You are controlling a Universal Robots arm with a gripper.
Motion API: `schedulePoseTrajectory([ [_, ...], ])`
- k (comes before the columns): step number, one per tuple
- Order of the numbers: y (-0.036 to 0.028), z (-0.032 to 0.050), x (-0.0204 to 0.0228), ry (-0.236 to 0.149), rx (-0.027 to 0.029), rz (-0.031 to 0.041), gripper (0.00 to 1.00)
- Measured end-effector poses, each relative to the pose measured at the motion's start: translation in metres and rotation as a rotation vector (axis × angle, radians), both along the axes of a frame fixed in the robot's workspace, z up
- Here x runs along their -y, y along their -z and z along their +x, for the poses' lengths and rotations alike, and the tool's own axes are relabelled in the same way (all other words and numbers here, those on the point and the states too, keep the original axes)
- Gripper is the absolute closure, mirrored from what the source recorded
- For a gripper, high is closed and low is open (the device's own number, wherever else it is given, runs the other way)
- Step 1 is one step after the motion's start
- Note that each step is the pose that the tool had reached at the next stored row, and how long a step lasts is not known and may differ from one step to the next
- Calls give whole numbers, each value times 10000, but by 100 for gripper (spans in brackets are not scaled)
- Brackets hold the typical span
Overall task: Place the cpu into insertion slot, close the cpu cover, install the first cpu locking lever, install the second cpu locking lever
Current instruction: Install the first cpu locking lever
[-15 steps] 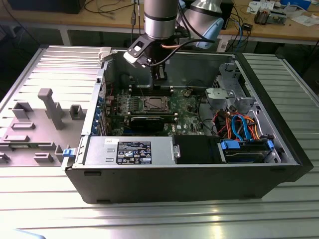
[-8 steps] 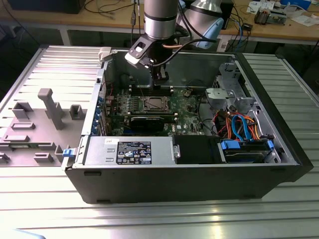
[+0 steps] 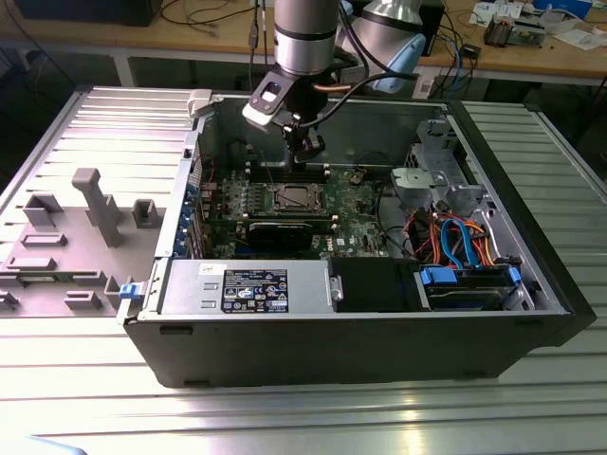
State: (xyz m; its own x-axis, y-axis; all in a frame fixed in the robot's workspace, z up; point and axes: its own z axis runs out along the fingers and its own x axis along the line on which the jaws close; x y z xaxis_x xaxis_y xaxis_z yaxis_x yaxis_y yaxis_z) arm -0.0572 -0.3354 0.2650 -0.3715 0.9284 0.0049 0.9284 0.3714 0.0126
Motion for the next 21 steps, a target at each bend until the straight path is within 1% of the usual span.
schedulePoseTrajectory([
  [5, 0, 0, 0, -430, 0, -13, 89],
  [13, 1, 0, 0, -1551, 0, -16, 89],
  [14, 0, 0, 0, -1868, -1, -22, 89],
  [15, 1, 0, 0, -2074, 0, -24, 89],
  [19, 1, -1, 0, -2385, 0, -26, 89],
  [21, 1, -1, 0, -2650, 0, -28, 89],
])
